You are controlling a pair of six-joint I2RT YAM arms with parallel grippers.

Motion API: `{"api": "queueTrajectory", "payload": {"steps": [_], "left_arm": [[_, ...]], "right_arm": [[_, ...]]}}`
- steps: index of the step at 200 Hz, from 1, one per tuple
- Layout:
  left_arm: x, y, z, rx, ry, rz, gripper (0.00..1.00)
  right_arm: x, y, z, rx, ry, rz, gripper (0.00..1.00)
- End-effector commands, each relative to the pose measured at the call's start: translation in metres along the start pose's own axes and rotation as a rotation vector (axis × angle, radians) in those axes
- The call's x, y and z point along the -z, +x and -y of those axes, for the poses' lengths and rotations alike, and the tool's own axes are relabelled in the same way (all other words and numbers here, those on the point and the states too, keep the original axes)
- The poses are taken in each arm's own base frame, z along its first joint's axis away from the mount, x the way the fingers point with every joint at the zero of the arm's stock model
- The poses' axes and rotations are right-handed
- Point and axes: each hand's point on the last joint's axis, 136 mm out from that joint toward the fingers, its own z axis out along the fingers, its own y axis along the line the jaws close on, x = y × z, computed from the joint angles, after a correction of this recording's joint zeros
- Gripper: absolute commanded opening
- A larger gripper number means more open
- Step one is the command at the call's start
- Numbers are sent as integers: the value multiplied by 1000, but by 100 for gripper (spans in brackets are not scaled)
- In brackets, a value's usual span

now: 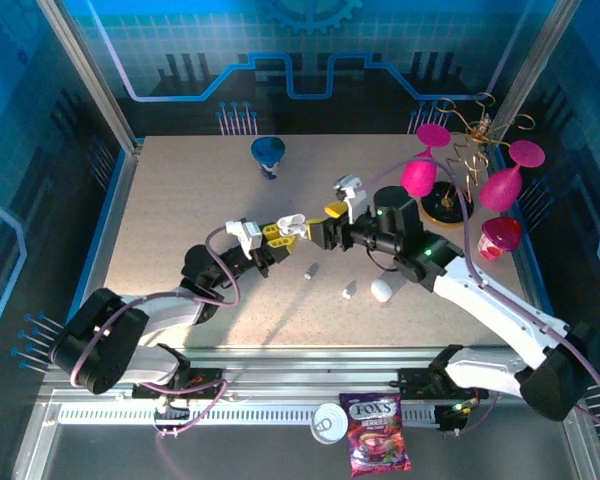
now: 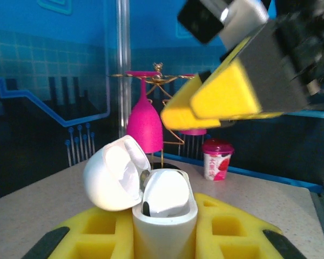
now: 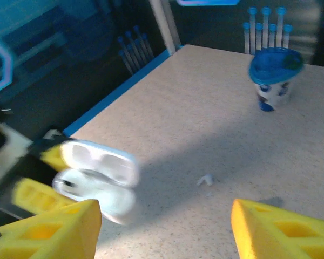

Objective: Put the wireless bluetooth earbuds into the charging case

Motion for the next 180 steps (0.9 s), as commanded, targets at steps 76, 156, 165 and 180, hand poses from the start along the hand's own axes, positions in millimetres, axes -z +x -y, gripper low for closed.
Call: {"api": "queueTrajectory", "payload": {"steps": [76,156,165,180], "left_arm": [[27,-42,15,-170,-30,-4,0],[32,-46,23,-141,-9,1,0],[32,-46,23,-138,-11,2,0],[32,-46,23,-135,-10,3,0]], "right_arm": [[-125,101,59,-282,115,-444,56],[-219,140,43,-226,46,-633,42],[-227,145,43,-223,46,-652,41],[-236,151,45,-215,50,-668,40]]}}
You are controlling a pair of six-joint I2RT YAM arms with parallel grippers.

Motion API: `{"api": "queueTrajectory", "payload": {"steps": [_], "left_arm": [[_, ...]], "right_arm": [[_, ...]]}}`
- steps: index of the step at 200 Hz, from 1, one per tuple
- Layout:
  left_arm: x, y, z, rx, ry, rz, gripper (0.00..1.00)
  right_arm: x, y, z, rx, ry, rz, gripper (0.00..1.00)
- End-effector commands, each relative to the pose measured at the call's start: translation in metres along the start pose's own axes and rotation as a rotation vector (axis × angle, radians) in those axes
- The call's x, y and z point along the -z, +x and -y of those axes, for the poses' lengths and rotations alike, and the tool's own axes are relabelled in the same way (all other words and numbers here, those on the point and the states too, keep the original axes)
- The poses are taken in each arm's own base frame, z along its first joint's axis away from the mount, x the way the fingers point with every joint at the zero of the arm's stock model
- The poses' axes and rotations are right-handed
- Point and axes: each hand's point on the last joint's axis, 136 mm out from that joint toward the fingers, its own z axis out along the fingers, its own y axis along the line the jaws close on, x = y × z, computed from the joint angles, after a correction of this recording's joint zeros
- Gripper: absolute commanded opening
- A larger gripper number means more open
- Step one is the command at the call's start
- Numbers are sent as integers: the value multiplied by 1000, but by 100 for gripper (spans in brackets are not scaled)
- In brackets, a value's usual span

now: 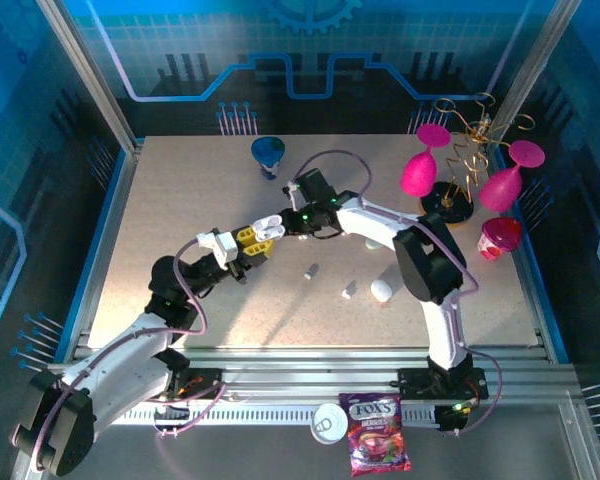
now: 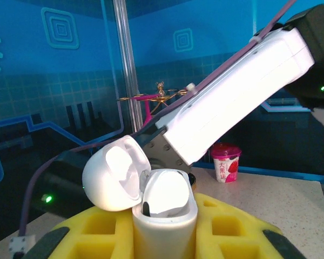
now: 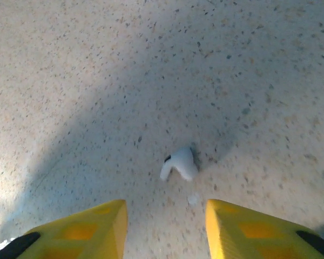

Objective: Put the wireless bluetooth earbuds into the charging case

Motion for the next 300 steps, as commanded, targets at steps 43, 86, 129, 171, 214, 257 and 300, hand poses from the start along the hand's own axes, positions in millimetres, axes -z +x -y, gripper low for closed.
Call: {"api": "queueTrajectory", "payload": {"steps": [43,86,129,171,214,257,300], "left_arm": [[2,0,2,2,7,4,0],[1,2,1,6,6,-2,0],[0,3,0,8,6,-5,0],[-1,2,0,6,5,-3,0],[-1,4,0,10,6,-7,0],[-1,6,0,19,6,-8,0],[-2,9,-1,23,6,-13,0]], "right_arm": [[-42,17,9,17,13,-131,37],[-53,24,8,29,-24,-165,35],[-50,29,1,46,-38,-182,33],[-31,32,0,70,-11,-183,35],[-12,42,15,107,94,-187,43],[-1,52,23,99,118,-183,49],[11,63,21,94,113,-192,47]]}}
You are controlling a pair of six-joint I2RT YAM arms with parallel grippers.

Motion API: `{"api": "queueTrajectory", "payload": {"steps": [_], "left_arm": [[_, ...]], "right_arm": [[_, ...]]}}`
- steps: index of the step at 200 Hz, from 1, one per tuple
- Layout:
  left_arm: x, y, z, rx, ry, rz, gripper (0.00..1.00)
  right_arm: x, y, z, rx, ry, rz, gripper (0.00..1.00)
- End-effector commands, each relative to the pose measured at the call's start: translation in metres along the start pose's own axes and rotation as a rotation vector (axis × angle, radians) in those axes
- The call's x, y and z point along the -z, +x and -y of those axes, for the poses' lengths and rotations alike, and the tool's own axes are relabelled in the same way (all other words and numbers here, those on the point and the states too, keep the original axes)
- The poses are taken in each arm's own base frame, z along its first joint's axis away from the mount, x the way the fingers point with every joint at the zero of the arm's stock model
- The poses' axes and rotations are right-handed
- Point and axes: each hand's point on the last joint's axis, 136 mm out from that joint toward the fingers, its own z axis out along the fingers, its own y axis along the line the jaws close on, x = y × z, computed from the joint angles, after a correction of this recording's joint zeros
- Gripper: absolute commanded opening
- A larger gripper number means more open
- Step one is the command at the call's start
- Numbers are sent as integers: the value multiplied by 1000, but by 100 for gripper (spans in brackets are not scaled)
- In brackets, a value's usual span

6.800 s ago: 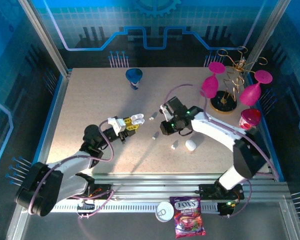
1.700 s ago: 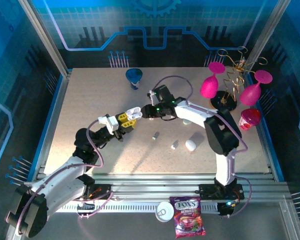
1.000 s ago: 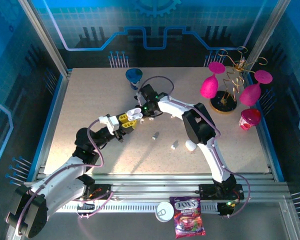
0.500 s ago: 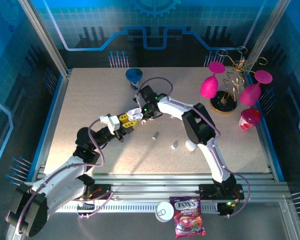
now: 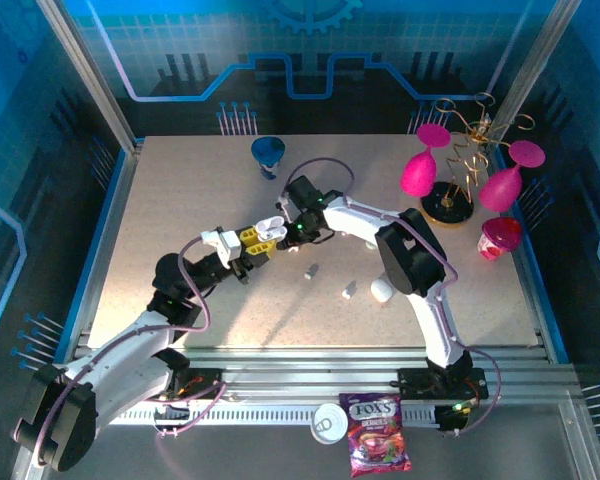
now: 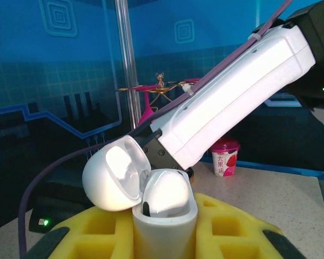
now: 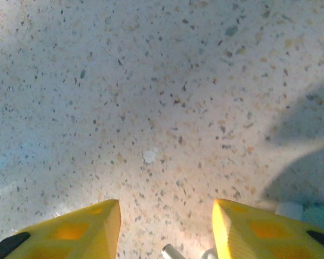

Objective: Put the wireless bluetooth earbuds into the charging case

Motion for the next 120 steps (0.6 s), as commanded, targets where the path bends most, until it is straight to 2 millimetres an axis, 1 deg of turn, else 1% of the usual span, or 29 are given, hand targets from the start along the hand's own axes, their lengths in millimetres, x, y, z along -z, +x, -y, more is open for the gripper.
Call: {"api": "queueTrajectory", "payload": {"steps": [1,28,56,63,78,89,103,120], "left_arm": [[1,-2,1,-1,7,15,0],[1,-1,1,0,4,15,0],[0,-1,1,0,7,16,0],[0,-1,1,-1,5,16,0],[0,-1,0,-1,4,15,0],[0,-2,0,-2,6,16,0],[0,-1,0,-1,5,15,0],[0,0,0,-1,5,15,0]], "right_arm": [[11,16,-2,-1,4,-34,47],[20,22,-6,-2,-10,-31,47],[42,15,-13,8,-17,35,46],[47,13,-13,6,-5,57,46],[56,11,-7,-16,37,84,46],[59,13,2,-58,83,92,46],[59,21,14,-142,142,88,45],[58,33,24,-260,159,77,42]]}}
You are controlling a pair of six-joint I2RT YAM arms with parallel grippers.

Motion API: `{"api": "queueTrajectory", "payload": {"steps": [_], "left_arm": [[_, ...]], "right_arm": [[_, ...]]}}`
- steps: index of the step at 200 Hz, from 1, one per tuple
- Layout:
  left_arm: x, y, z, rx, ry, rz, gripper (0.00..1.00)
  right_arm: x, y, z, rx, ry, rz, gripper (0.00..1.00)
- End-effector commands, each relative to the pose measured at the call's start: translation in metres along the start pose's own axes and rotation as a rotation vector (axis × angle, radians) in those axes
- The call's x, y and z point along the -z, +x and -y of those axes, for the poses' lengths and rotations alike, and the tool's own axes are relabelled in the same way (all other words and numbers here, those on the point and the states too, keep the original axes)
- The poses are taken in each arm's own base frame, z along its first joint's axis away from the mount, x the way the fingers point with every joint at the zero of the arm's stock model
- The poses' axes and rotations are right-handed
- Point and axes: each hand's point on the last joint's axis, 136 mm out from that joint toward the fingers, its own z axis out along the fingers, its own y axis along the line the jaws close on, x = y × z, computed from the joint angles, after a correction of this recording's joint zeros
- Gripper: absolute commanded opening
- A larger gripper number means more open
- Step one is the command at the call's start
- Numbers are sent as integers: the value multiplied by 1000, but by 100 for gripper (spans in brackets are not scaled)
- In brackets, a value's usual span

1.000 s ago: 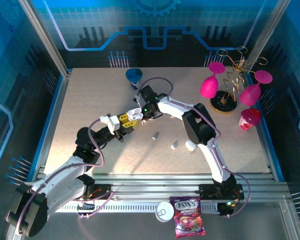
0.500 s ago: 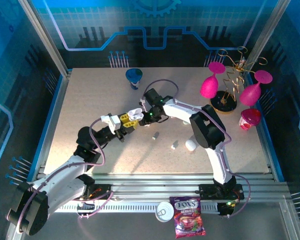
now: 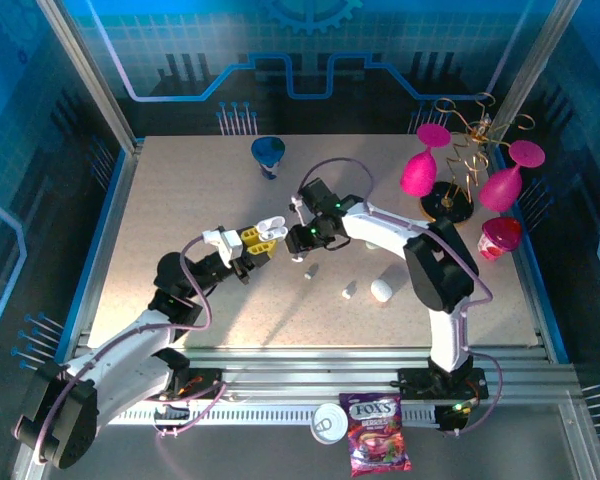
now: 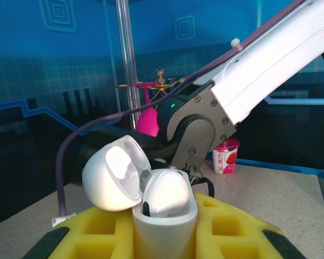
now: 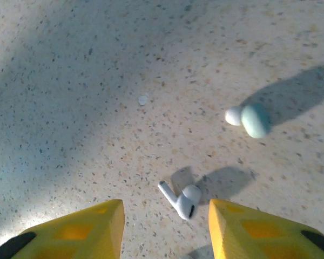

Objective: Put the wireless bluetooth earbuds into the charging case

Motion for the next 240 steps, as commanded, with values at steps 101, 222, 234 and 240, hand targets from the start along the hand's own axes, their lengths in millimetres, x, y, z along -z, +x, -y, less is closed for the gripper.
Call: {"api": "queueTrajectory", "payload": {"steps": [101,222,234,240], "left_arm": [[1,-1,1,-2,8,19,0],[-2,-2,1,0,16,15,0],[-2,-2,1,1,16,16,0],[-2,-2,1,1,16,16,0]], "right_arm": [[-32,35,12,-347,-110,-68,36],[-55,38,21,-337,-104,-115,25],[-52,36,20,-329,-108,-112,25],[-50,35,18,-322,-110,-108,25]]}}
